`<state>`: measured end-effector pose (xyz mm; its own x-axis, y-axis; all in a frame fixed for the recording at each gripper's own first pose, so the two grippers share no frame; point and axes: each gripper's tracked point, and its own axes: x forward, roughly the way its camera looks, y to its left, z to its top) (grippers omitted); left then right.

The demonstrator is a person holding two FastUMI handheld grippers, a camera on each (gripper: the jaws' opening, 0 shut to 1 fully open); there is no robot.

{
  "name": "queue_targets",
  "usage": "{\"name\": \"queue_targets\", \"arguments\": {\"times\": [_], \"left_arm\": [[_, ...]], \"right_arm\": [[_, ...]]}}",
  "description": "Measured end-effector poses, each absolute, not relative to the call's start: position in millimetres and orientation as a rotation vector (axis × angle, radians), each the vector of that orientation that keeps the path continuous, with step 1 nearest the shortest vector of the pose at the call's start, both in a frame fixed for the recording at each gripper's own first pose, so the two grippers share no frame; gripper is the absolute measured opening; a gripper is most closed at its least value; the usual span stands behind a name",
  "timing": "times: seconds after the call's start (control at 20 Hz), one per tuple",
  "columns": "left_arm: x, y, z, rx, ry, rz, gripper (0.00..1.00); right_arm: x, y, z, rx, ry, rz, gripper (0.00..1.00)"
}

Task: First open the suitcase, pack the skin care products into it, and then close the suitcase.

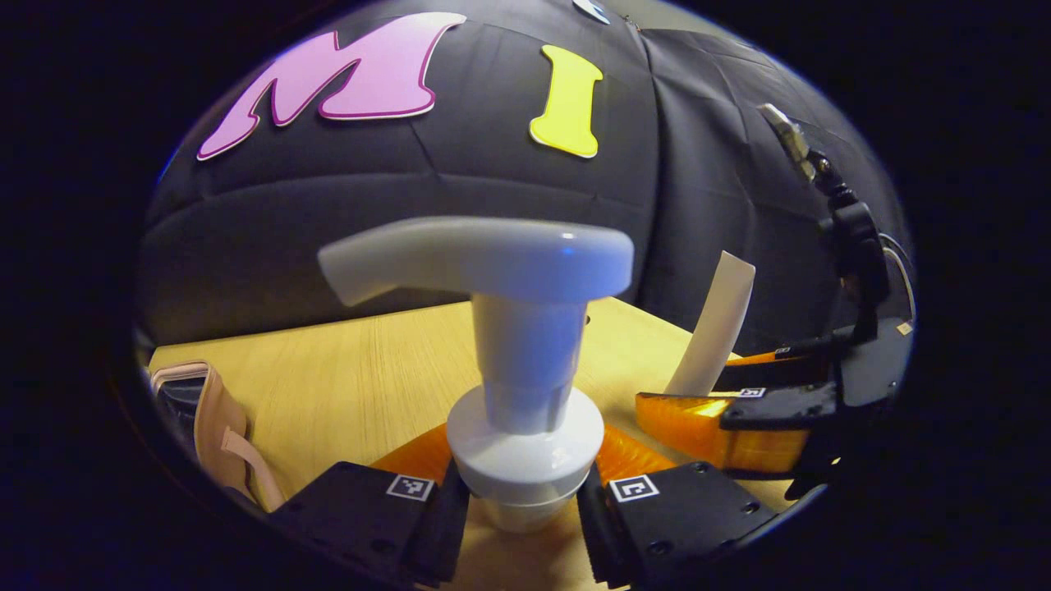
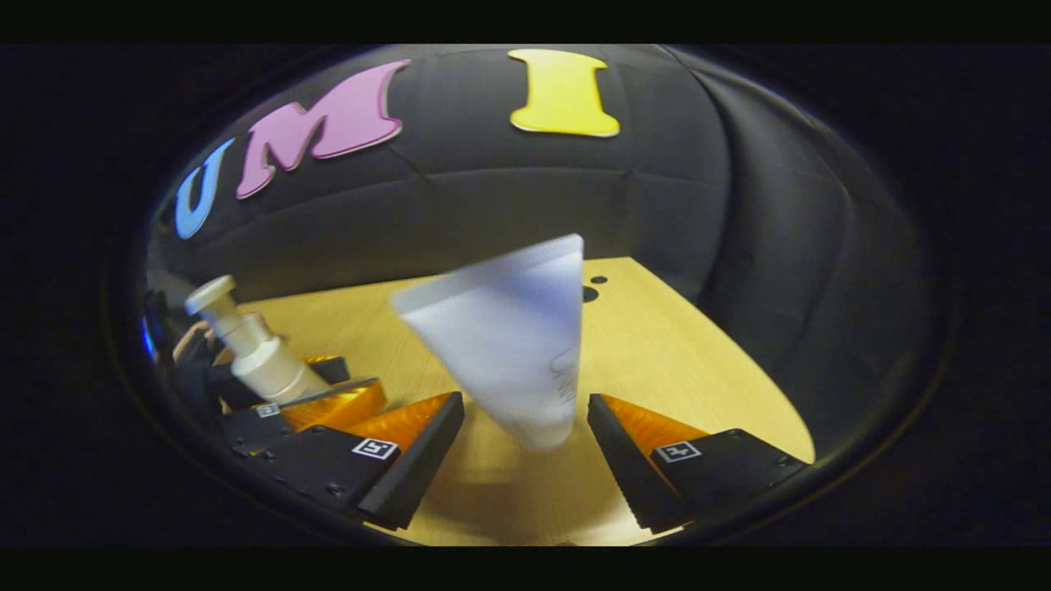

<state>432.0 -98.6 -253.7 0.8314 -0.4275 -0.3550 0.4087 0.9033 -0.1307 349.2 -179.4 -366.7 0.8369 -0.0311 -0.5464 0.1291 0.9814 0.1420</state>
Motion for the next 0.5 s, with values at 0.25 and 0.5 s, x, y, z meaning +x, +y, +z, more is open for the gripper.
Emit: {"name": "queue_targets", "arguments": {"times": [0.25, 0.5], "left_arm": [[417.7, -79.6, -256.9, -0.055, 0.364, -0.399, 0.64], [405.3, -62.4, -254.3, -0.075, 0.349, -0.369, 0.64]], "right_arm": [[360.4, -185.3, -374.7, 0.164, 0.572, -0.107, 0.65], [354.5, -183.2, -357.5, 0.073, 0.537, -0.097, 0.49]]}}
